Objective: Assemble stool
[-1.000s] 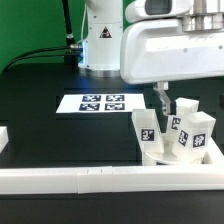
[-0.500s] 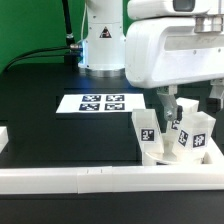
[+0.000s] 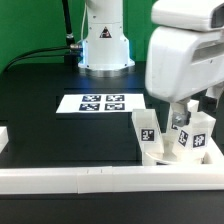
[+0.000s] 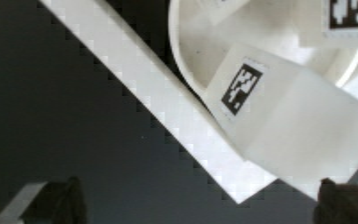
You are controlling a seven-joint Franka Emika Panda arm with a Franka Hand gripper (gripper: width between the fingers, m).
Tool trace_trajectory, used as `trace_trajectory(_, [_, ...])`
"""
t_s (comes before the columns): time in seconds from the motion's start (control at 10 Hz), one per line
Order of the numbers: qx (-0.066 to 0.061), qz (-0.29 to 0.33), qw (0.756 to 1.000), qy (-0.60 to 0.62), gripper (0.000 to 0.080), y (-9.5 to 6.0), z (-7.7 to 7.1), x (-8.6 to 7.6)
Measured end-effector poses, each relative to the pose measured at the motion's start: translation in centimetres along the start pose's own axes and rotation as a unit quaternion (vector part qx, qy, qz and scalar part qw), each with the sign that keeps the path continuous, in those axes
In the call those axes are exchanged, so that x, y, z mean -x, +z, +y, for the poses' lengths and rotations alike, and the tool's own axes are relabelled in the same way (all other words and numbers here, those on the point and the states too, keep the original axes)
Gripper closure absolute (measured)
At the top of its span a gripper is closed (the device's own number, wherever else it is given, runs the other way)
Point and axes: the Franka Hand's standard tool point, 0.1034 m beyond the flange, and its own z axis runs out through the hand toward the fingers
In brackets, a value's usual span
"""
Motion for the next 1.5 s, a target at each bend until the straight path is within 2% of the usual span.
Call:
trace_trajectory(0.4, [0.000,-0.002,1.000,0.001,0.0150,0.1,0.4,0.4])
trace_trajectory(0.6, [-0.026,-0.051,0.998,-0.028,0.0150,0.4,-0.6,0.6])
trace_trajectory(0.7, [-0.032,-0.062,0.997,-0.034,0.0150,0.2,-0.8,0.1])
trace_trajectory(0.8, [-0.032,-0.061,0.997,-0.038,0.0150,0.1,-1.1,-0.1])
trace_trajectory(0.9, [-0.022,-0.046,0.998,-0.031,0.0150,-0.3,-0.5,-0.2])
trace_trajectory(1.0, [-0.020,-0.049,0.998,-0.027,0.0150,-0.4,-0.4,0.2])
trace_trajectory(1.3, [-0.022,-0.048,0.998,-0.028,0.0150,0.3,-0.8,0.4])
trace_trajectory(1.5, [-0.032,-0.058,0.997,-0.025,0.0150,1.3,-1.7,1.3])
